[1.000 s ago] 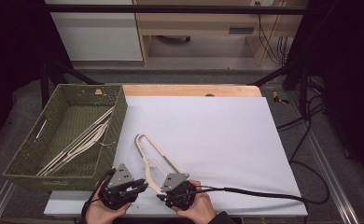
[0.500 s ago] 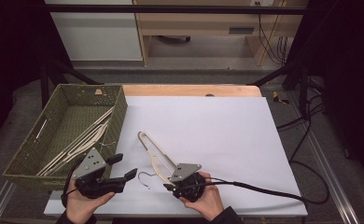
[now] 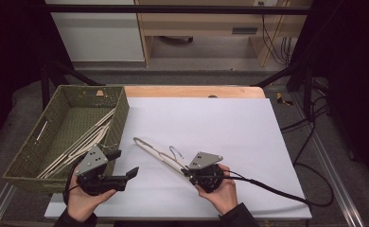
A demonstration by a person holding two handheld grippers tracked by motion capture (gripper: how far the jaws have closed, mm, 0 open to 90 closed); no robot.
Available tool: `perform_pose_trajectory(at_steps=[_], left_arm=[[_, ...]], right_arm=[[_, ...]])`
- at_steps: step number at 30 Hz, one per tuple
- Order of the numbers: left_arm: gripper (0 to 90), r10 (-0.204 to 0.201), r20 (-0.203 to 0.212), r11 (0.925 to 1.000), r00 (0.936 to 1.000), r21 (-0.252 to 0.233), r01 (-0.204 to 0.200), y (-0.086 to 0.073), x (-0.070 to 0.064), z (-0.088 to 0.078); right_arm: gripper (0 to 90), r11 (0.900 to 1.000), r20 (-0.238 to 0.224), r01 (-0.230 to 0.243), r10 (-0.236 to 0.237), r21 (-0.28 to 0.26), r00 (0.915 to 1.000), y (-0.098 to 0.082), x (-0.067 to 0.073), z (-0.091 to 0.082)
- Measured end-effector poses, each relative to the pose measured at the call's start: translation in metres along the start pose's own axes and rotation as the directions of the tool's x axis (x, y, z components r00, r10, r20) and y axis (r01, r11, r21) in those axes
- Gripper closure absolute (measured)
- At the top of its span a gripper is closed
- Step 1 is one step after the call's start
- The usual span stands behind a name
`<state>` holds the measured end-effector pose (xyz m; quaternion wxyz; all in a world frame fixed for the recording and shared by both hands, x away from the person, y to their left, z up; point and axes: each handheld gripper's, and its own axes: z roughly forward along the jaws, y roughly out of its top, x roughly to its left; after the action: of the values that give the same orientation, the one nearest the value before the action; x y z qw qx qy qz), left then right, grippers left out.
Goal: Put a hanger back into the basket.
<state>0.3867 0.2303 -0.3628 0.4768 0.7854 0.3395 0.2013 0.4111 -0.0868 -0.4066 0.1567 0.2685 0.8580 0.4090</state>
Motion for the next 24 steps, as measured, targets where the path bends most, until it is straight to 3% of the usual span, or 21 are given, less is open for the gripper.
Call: perform_pose_trajectory(at_steps=[6, 13, 20, 24], left_arm=[[14.7, 0.011, 0.018, 0.9998, 0.9998, 0.017, -0.011, 0.001, 0.001, 0.008], [13.3, 0.052, 0.06, 0.9983, 0.9968, 0.023, -0.054, 0.011, -0.004, 0.021], [14.2, 0.127, 0.142, 0.9897, 0.9817, 0.048, -0.135, 0.019, -0.017, 0.043], [24.4, 0.156, 0.187, 0.981, 0.9699, 0.086, -0.174, 0.018, -0.023, 0.057]], right_arm=[[87.1, 1.0, -0.024, -0.01, 0.01, -0.02, 0.9997, 0.001, -0.009, -0.008], [87.1, 0.997, -0.142, 0.005, -0.017, -0.079, 0.9898, 0.006, -0.013, -0.022], [87.1, 0.996, -0.216, 0.035, -0.052, -0.081, 0.975, 0.003, -0.008, -0.023], [87.1, 0.996, -0.244, 0.041, -0.061, -0.085, 0.9678, 0.002, -0.004, -0.022]])
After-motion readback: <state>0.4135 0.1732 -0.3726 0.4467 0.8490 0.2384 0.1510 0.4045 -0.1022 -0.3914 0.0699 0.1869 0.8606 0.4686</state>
